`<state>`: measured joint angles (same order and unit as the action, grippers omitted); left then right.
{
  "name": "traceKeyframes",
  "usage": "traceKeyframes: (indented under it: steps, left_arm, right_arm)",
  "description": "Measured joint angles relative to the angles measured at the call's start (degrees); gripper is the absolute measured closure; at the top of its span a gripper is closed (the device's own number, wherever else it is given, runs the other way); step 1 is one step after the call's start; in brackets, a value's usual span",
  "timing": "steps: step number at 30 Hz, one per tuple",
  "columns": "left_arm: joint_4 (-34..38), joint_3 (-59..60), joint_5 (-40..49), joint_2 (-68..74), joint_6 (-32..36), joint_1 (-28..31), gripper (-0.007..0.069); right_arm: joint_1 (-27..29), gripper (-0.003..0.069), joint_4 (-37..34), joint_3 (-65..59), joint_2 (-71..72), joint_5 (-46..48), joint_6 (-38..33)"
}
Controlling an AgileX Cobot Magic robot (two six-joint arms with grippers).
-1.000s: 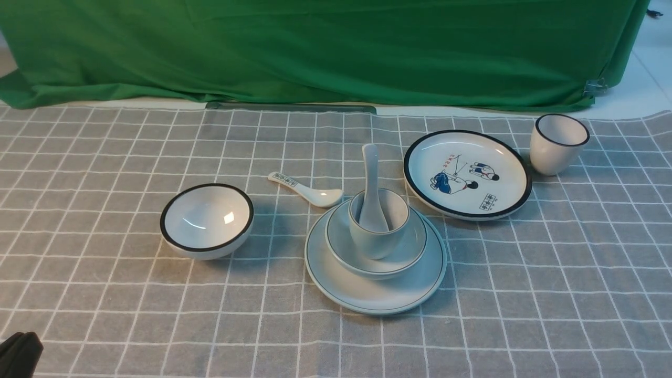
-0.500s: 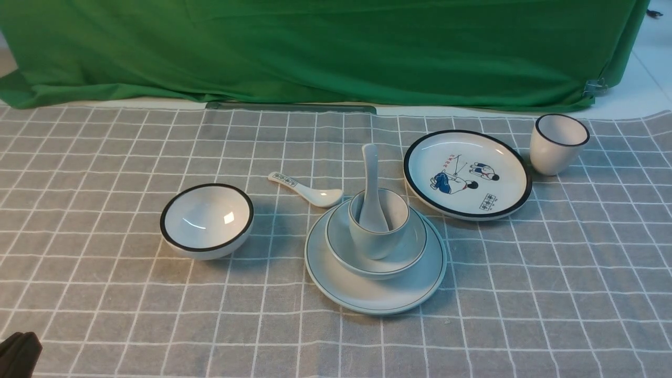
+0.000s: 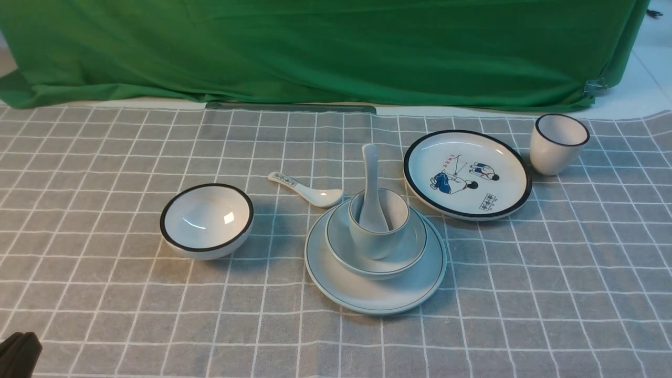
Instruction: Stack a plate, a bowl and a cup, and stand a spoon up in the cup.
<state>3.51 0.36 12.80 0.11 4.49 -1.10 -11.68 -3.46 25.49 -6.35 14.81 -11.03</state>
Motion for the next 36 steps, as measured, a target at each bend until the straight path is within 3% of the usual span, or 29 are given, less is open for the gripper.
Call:
traceKeyframes:
  steps: [8,16,24,36]
  left_arm:
    - [0.0,0.0,0.0,0.0,0.0,0.0,0.0612]
    - [0.0,0.0,0.0,0.0,0.0,0.0,0.0612]
    - [-0.1,0.0,0.1,0.0,0.0,0.0,0.061]
    - [-0.1,0.0,0.2,0.0,0.0,0.0,0.0608]
  right_arm:
    - [0.0,0.0421,8.8,-5.7,-1.1,-1.8,7.8]
    - [0.8,0.0421,9.3,-12.2,0.2,-2.9,8.4]
    - [8.4,0.0419,9.4,-25.2,5.9,-1.8,8.0]
    - [12.1,0.0419,9.4,-25.9,6.2,-1.5,9.8]
